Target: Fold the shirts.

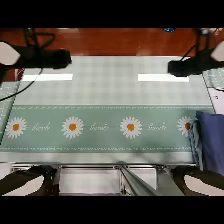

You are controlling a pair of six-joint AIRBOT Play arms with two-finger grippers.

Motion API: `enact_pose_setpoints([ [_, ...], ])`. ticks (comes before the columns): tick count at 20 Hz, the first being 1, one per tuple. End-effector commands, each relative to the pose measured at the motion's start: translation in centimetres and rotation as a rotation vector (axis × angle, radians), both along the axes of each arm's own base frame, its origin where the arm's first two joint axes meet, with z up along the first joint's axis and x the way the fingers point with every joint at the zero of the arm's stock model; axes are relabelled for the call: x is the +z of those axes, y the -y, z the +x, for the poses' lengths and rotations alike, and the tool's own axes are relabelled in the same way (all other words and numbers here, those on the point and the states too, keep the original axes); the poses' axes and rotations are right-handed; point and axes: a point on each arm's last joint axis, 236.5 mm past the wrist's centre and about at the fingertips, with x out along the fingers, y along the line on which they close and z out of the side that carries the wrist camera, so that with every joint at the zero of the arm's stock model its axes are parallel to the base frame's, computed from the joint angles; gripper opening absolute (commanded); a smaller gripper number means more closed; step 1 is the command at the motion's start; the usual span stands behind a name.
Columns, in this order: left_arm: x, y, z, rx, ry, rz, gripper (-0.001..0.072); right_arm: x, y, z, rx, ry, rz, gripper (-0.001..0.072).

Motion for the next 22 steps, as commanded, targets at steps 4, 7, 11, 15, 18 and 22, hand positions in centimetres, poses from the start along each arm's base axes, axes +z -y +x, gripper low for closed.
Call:
enact_pose_setpoints([
  [4,-7.1,-0.3,-0.9,-0.009,-0.203,0.076,0.0016,-6.6,-1.7,-0.6,0.028,-0.177,-0.099,0.0028],
  [7,-7.7,-0.3,-2.0,-0.033,-0.249,0.091,0.0016,-6.6,-1.8,-0.6,0.028,-0.179,-0.096,0.0028],
  [11,-7.7,-0.3,-2.0,-0.032,-0.245,0.090,0.0016,-6.6,-1.8,-0.6,0.029,-0.178,-0.098,0.0028],
  [15,-7.7,-0.3,-1.9,-0.032,-0.245,0.090,0.0016,-6.6,-1.8,-0.6,0.029,-0.178,-0.098,0.0028],
  [18,-7.7,-0.3,-1.9,-0.032,-0.246,0.090,0.0016,-6.6,-1.8,-0.6,0.029,-0.178,-0.098,0.0028],
  [22,-7.7,-0.3,-1.9,-0.032,-0.246,0.090,0.0016,-6.6,-1.8,-0.6,0.029,-0.178,-0.098,0.0028],
])
